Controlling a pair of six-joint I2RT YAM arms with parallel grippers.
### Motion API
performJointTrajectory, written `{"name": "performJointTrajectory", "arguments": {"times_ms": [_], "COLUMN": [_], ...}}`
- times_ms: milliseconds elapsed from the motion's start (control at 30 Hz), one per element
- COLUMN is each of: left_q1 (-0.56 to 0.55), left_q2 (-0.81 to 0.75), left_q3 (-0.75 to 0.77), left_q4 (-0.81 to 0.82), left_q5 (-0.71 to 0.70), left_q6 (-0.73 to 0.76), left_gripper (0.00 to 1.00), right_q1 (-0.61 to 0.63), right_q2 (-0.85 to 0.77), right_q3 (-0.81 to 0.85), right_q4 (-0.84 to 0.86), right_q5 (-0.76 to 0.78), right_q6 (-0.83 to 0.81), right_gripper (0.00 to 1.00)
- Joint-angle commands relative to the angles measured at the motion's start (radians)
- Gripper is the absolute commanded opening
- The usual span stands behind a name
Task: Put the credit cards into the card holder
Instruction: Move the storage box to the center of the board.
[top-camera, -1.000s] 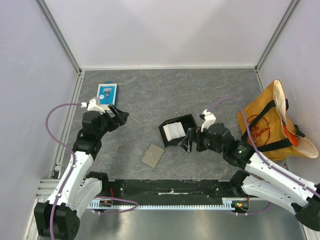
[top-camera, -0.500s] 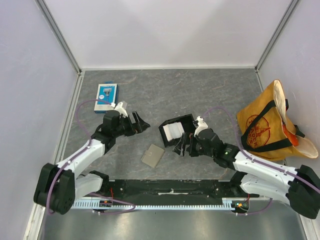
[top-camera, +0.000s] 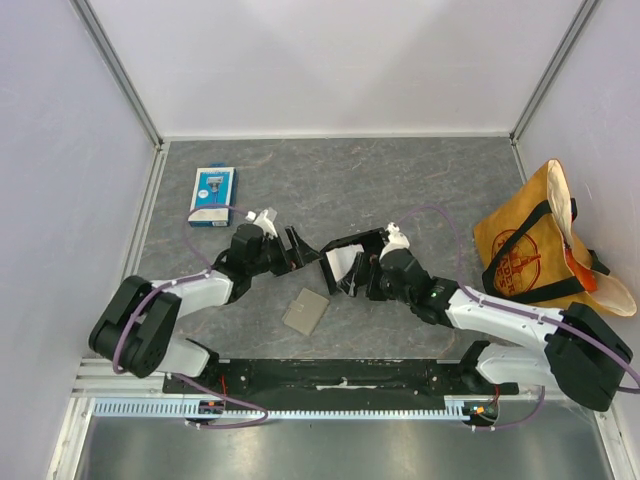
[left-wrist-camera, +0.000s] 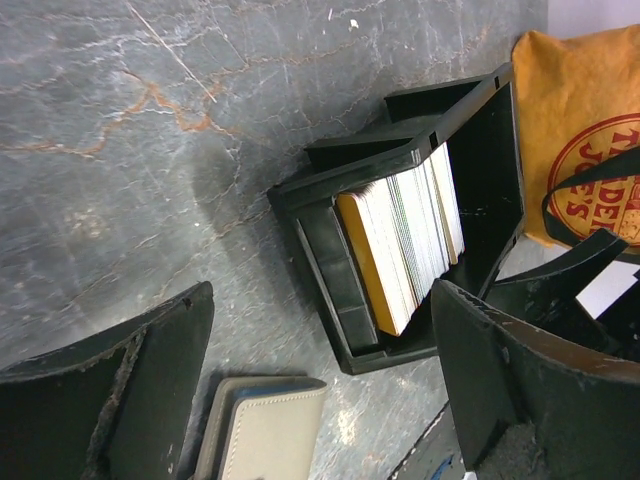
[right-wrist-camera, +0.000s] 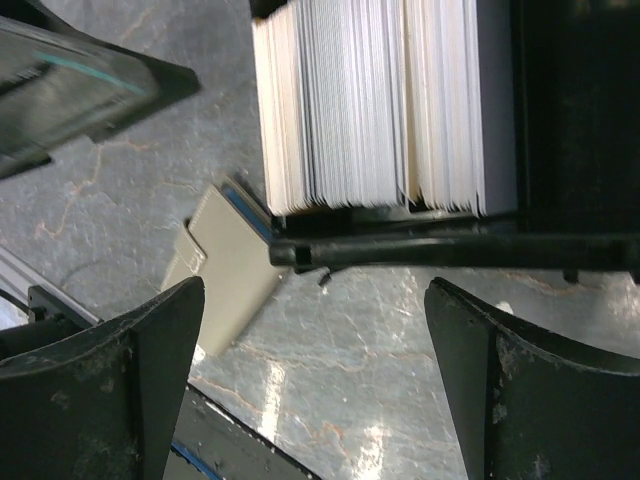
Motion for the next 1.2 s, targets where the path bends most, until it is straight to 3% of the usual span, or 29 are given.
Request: {"name": "performJointTrajectory", "arguments": {"times_ms": [0, 433, 1167], "left_q1": [-0.03, -0.062, -0.058], "left_q2": [0.088, 0.338, 0.541], "left_q3": [-0.015, 0.026, 0.238], "left_q4": [0.225, 0.546, 0.594], "left_q5": [0.017, -0.019, 0.03], "left_q6": [-0.129, -0.299, -0.356], "left_gripper": [0.94, 0.91, 0.91], "right_q1": [-0.008, -0.097, -0.227], "right_q2": [0.033, 0.074, 0.209], "right_q3": [0.064, 0.059, 0.113], "right_q4": [0.053, 0.099, 0.159], "right_q5": [0.051, -0.004, -0.171], "right_q6": [-0.028, -0.064, -0.125], "right_gripper": [0.98, 0.98, 0.98]}}
